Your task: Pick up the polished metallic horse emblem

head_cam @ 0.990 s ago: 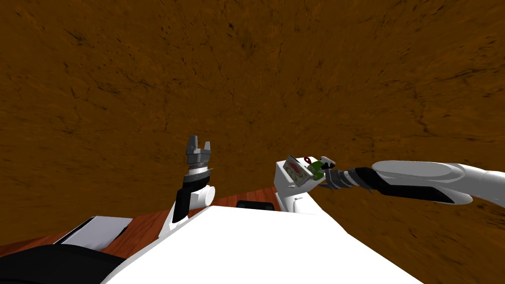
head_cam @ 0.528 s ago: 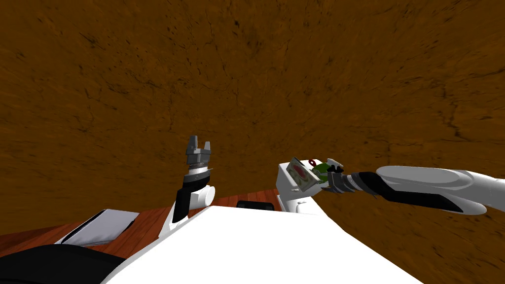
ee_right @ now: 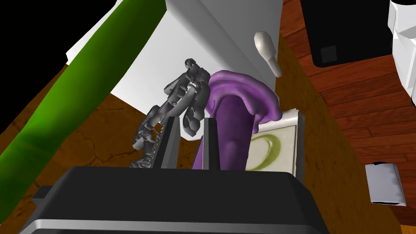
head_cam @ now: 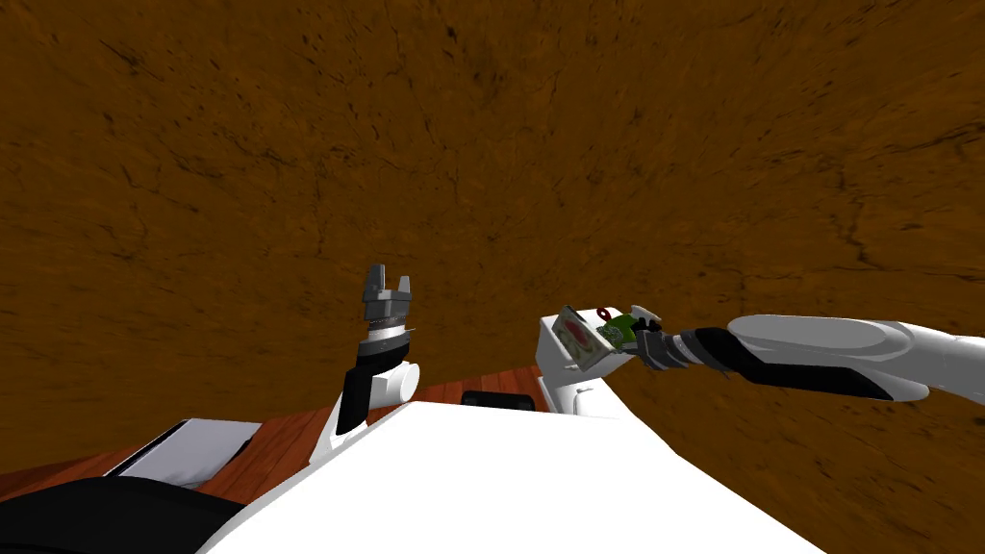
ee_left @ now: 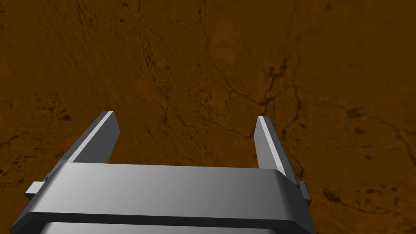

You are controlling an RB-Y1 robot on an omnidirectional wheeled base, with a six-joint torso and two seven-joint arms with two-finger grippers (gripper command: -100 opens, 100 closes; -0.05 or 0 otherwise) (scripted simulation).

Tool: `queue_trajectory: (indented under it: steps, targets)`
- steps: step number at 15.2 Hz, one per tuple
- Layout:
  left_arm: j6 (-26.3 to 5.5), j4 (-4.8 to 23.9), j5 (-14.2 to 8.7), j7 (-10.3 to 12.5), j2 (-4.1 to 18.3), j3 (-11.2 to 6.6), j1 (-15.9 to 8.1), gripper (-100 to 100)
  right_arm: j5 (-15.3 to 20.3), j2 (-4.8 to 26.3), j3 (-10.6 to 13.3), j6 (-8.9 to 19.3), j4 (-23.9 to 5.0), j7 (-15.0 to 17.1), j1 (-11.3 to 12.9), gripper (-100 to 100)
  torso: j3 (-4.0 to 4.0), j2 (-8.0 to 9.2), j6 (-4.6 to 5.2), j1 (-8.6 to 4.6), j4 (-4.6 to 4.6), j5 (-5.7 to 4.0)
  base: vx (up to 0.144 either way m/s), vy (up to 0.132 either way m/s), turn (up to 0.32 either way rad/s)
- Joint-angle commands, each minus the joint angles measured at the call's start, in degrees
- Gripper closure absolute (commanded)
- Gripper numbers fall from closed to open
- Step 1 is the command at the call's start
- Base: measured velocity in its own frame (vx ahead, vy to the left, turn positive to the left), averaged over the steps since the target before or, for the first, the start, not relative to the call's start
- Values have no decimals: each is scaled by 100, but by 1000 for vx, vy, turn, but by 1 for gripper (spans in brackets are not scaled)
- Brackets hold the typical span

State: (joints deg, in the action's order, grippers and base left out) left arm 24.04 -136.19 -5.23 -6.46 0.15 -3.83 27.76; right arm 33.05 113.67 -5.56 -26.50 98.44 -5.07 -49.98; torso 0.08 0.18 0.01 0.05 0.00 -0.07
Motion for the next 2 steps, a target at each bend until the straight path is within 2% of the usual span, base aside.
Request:
queue_trajectory:
  steps: [1, 2]
  targets:
    - [0, 0, 0, 0, 0, 0, 0, 0, -183, 123, -157, -34, -35, -89, -165, 100, 0, 0, 0, 0, 0, 0, -48, -12, -58]
    - [0, 0, 0, 0, 0, 0, 0, 0, -55, 46, -46, -35, -19, -3, -39, 100, 1, 1, -2, -1, 0, -1, -24, -7, -10]
